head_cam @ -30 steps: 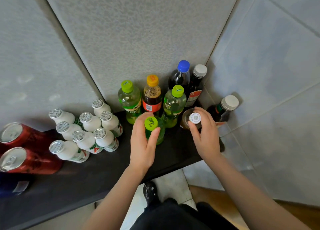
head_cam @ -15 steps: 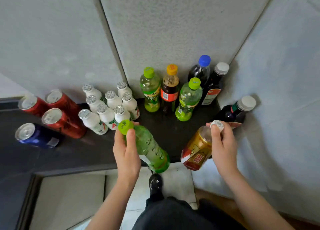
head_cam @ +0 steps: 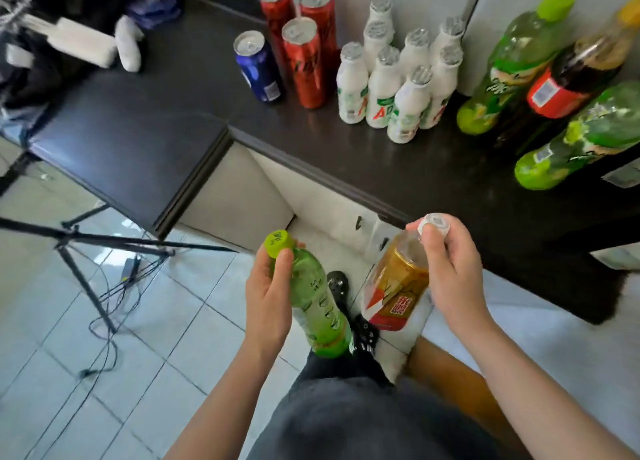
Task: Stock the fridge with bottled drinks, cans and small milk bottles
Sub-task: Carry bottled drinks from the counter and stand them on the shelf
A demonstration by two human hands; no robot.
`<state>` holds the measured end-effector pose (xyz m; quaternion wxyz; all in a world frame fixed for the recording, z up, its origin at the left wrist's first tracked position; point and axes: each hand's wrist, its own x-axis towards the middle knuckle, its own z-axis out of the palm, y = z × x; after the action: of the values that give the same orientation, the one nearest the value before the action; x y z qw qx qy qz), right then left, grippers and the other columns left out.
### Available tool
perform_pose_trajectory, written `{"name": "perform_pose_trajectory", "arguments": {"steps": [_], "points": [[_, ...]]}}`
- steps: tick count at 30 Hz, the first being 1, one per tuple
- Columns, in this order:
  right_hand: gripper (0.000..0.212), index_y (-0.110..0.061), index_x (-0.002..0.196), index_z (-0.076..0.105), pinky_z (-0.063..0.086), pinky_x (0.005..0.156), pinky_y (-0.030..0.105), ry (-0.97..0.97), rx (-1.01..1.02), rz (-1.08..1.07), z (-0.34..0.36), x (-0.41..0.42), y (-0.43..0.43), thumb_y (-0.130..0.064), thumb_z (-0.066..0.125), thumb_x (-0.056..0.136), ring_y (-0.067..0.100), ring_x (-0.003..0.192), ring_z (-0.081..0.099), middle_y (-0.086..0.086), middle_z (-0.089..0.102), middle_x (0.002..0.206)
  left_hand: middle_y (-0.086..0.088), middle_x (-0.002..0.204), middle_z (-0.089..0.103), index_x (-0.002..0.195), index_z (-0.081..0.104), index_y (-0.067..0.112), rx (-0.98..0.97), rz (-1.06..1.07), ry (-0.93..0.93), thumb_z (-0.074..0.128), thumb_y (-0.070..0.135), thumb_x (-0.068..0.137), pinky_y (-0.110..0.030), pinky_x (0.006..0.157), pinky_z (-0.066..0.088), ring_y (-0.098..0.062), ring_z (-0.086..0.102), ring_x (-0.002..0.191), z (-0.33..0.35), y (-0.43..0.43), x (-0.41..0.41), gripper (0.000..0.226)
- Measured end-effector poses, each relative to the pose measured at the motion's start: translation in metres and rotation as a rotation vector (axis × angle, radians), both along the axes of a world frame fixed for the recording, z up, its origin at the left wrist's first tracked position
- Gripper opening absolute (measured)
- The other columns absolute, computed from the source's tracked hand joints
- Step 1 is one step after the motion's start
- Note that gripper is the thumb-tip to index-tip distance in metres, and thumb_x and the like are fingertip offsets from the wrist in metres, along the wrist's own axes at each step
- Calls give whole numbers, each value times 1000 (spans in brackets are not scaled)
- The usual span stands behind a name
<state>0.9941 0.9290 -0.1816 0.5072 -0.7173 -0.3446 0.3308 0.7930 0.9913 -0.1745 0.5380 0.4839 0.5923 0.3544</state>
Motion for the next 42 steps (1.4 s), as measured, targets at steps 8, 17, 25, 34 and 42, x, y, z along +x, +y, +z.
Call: {"name": "perform_pose_trajectory", "arguments": {"steps": [8, 17, 25, 34, 42], "points": [[28, -30, 94, 56, 47, 59, 11, 56, -125, 286, -14, -73, -1, -52, 39, 87, 0, 78, 60, -10, 60, 85, -6, 96, 67, 97, 63, 11, -60, 173, 14, 47, 31, 92, -26, 74, 52, -21, 63, 89, -5, -46, -69, 26], [26, -23, 89, 60, 46, 62, 17, -26, -73, 636, -3, -212, 15, -46, 48, 93, 5, 72, 58, -6, 64, 82, 9, 96, 69, 87, 64, 39, 9, 453, -20, 45, 56, 81, -25, 77, 52, -10, 64, 90, 4, -106, -186, 26], [35, -20, 88, 63, 45, 64, 15, 36, 13, 780, 20, -415, -52, -50, 46, 85, -2, 74, 57, -13, 65, 80, 11, 90, 69, 94, 62, 20, 98, 877, -40, 42, 44, 86, -20, 76, 47, -6, 62, 87, 10, -232, -369, 32], [35, -12, 89, 63, 42, 59, 6, 123, 168, 1096, 50, -629, -150, -43, 46, 90, -4, 69, 56, -4, 64, 82, 12, 90, 68, 90, 63, 33, 245, 1218, 67, 48, 55, 83, -11, 68, 47, -1, 62, 82, 27, -383, -553, 28], [37, -7, 91, 64, 45, 60, 9, 142, 147, 1454, 56, -773, -231, -40, 47, 89, -3, 72, 59, -13, 64, 78, 9, 95, 69, 97, 62, 26, 280, 1607, 30, 47, 50, 86, -17, 73, 50, -7, 64, 88, 16, -499, -632, 30]]}}
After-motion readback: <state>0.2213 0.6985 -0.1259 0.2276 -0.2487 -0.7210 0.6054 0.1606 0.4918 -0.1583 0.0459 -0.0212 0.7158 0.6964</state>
